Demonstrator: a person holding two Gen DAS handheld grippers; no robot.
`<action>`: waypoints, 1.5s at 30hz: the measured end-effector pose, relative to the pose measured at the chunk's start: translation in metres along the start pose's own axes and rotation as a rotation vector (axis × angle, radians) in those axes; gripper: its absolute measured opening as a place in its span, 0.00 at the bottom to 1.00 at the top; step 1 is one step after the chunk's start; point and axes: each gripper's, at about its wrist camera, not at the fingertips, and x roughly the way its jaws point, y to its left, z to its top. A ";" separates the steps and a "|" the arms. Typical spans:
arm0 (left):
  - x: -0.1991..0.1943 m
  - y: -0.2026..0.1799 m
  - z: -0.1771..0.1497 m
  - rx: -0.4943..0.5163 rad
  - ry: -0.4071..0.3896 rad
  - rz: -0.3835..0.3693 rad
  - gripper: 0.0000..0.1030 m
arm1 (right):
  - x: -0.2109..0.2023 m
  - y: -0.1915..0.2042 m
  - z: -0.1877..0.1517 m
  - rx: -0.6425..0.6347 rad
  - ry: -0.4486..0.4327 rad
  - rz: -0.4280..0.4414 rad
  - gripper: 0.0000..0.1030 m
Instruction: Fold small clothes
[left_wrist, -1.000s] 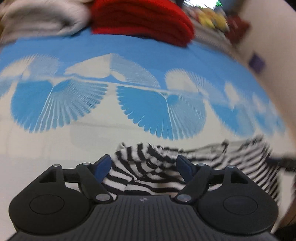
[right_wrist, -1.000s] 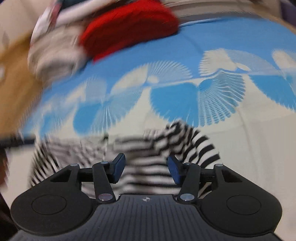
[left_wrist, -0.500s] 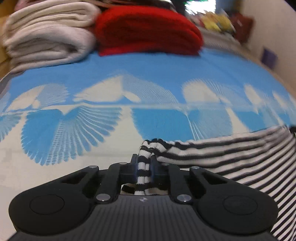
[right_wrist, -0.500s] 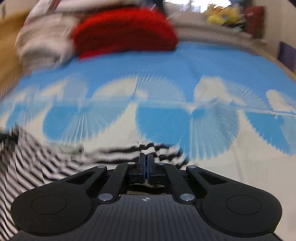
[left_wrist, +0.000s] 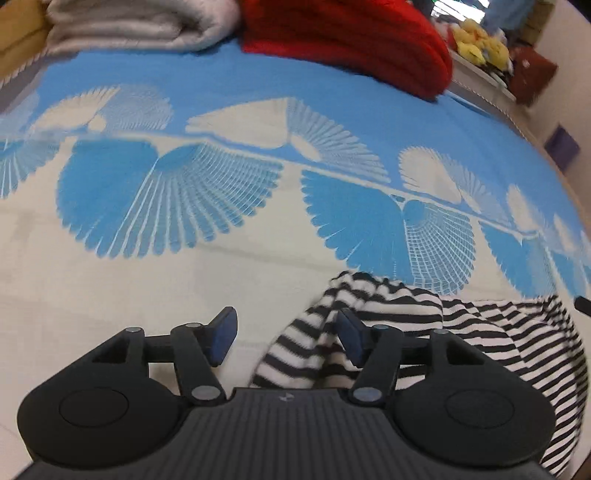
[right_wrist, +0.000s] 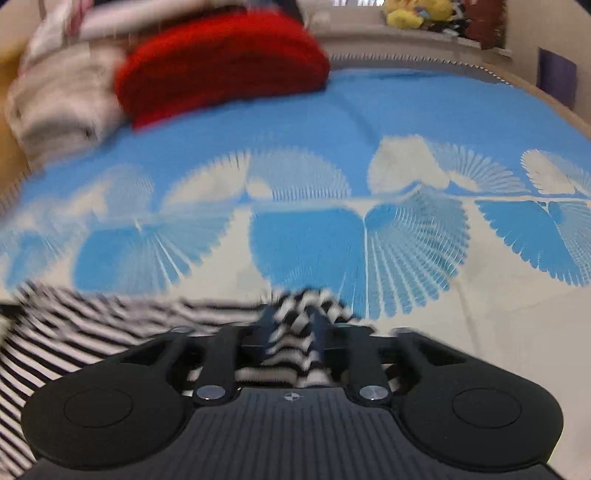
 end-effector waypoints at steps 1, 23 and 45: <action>0.004 0.002 -0.002 -0.012 0.022 -0.012 0.63 | -0.010 -0.006 -0.001 0.013 -0.035 -0.004 0.55; -0.085 0.025 -0.038 -0.226 0.051 0.010 0.42 | -0.045 -0.026 -0.020 0.137 0.055 -0.138 0.42; -0.071 0.024 -0.131 -0.127 0.215 0.138 0.01 | -0.101 -0.047 -0.128 0.321 0.336 -0.122 0.21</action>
